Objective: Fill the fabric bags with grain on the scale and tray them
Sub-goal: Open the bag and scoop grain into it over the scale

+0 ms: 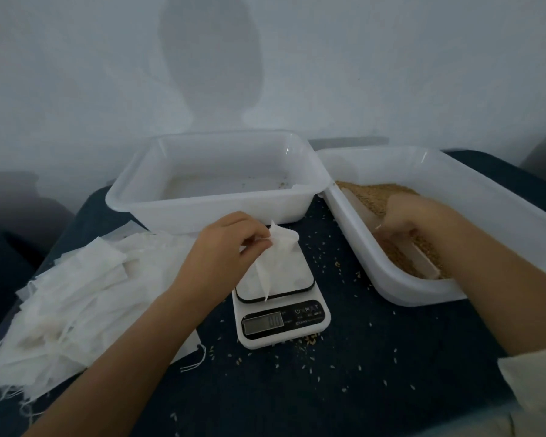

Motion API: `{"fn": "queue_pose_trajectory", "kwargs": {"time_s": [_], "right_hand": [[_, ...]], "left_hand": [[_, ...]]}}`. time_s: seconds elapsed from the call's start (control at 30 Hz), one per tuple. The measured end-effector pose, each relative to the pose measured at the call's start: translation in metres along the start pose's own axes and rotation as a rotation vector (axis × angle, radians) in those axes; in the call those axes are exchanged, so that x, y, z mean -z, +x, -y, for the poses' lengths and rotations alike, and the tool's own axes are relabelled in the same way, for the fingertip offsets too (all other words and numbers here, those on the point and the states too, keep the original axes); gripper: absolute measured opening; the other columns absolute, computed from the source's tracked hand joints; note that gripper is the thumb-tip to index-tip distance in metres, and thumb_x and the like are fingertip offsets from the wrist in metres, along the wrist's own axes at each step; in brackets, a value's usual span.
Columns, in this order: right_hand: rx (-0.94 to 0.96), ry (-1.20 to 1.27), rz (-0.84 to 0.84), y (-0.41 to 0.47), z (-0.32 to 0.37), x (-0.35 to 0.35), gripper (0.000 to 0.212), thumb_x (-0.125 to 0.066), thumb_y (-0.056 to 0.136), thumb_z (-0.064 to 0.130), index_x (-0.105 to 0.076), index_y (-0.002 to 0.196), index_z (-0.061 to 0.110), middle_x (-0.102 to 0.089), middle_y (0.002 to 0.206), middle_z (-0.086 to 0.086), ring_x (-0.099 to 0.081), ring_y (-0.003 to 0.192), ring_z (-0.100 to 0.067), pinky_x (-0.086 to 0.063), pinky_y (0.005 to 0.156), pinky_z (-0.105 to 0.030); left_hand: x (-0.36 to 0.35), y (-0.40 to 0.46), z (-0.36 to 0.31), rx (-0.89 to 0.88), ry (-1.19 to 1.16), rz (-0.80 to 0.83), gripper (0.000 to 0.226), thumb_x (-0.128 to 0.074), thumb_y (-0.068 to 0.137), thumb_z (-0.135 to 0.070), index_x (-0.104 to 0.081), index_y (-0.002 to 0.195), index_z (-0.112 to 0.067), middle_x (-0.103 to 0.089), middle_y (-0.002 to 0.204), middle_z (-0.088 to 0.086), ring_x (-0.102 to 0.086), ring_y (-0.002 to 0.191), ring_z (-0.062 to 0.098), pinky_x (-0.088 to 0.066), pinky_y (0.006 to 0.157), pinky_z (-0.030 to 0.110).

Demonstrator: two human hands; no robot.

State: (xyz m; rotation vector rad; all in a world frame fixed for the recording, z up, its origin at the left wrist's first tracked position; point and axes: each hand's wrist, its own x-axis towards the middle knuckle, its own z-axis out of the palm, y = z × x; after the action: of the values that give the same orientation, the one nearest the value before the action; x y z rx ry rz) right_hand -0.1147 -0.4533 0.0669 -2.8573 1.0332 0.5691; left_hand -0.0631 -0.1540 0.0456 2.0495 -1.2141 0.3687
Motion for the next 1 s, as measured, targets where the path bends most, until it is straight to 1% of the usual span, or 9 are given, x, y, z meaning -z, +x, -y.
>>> {"fn": "queue_pose_trajectory", "kwargs": {"time_s": [0.1,0.2,0.33,0.43,0.53,0.7,0.77,0.9,1.0], "right_hand": [[0.004,0.174,-0.070,0.000,-0.016,0.006,0.046,-0.077,0.072,0.048,-0.060,0.089,0.008,-0.062,0.085,-0.007,-0.061,0.075,-0.023,-0.052,0.065,-0.034],[0.019,0.317,-0.048,-0.001,-0.030,0.012,0.048,-0.071,0.078,0.053,-0.065,0.088,0.006,-0.069,0.080,-0.006,-0.066,0.072,-0.021,-0.052,0.070,-0.034],[0.047,0.216,-0.076,-0.005,-0.041,0.022,0.035,-0.064,0.086,0.040,-0.065,0.069,0.010,-0.068,0.073,-0.005,-0.060,0.064,-0.019,-0.044,0.062,-0.030],[0.042,0.116,-0.106,-0.014,-0.042,0.033,0.030,-0.066,0.083,0.041,-0.059,0.073,0.014,-0.064,0.077,-0.002,-0.059,0.072,-0.018,-0.042,0.059,-0.030],[0.028,0.013,-0.093,-0.022,-0.033,0.037,0.030,-0.067,0.083,0.038,-0.061,0.074,0.010,-0.064,0.077,-0.001,-0.061,0.070,-0.017,-0.040,0.053,-0.028],[0.039,-0.078,-0.070,-0.021,-0.004,0.025,0.027,-0.057,0.094,0.029,-0.062,0.105,0.005,-0.057,0.087,-0.004,-0.056,0.082,-0.020,-0.040,0.060,-0.028],[0.045,-0.074,-0.081,-0.016,0.007,0.018,0.023,-0.053,0.095,0.023,-0.062,0.100,0.003,-0.054,0.080,-0.005,-0.053,0.081,-0.021,-0.039,0.058,-0.027],[0.045,0.026,-0.145,-0.003,0.011,0.002,0.023,-0.051,0.096,0.017,-0.064,0.101,-0.001,-0.059,0.092,-0.011,-0.052,0.080,-0.021,-0.040,0.063,-0.025],[0.043,0.132,-0.204,0.003,0.000,-0.006,0.027,-0.050,0.097,0.021,-0.064,0.097,-0.002,-0.056,0.079,-0.007,-0.051,0.072,-0.020,-0.036,0.053,-0.027]], "left_hand": [[0.002,0.003,0.001,0.029,0.014,0.004,0.001,-0.069,0.081,-0.011,-0.068,0.080,-0.012,-0.062,0.080,-0.004,-0.055,0.068,0.005,-0.047,0.068,0.018],[0.003,0.009,0.005,0.082,0.011,0.005,0.005,-0.069,0.081,-0.013,-0.066,0.078,-0.014,-0.059,0.078,-0.006,-0.053,0.069,0.002,-0.045,0.067,0.013],[0.000,0.011,0.009,0.105,0.006,0.022,0.003,-0.069,0.080,-0.010,-0.067,0.080,-0.012,-0.060,0.080,-0.005,-0.053,0.070,0.001,-0.042,0.068,0.008],[-0.006,0.007,0.006,0.081,-0.013,0.068,0.005,-0.069,0.081,-0.006,-0.069,0.082,-0.011,-0.062,0.081,-0.003,-0.056,0.071,0.007,-0.046,0.068,0.015],[-0.008,0.005,0.001,0.055,-0.020,0.058,0.006,-0.068,0.082,-0.005,-0.070,0.085,-0.010,-0.063,0.083,-0.004,-0.058,0.073,0.010,-0.048,0.070,0.019],[-0.005,0.006,-0.005,0.033,-0.002,0.013,0.006,-0.067,0.083,-0.006,-0.071,0.086,-0.010,-0.061,0.084,-0.008,-0.057,0.073,0.006,-0.045,0.069,0.012],[-0.004,0.005,-0.006,0.026,0.000,0.002,0.006,-0.067,0.083,-0.006,-0.071,0.086,-0.009,-0.060,0.084,-0.009,-0.056,0.073,0.006,-0.047,0.069,0.012],[-0.005,0.002,-0.005,0.030,-0.006,-0.021,0.008,-0.067,0.082,-0.002,-0.070,0.085,-0.008,-0.061,0.084,-0.006,-0.053,0.071,0.000,-0.043,0.069,0.006],[-0.005,0.000,-0.001,0.064,-0.010,-0.032,0.009,-0.067,0.081,-0.001,-0.070,0.086,-0.009,-0.061,0.085,-0.006,-0.054,0.072,0.000,-0.042,0.070,0.007]]}}
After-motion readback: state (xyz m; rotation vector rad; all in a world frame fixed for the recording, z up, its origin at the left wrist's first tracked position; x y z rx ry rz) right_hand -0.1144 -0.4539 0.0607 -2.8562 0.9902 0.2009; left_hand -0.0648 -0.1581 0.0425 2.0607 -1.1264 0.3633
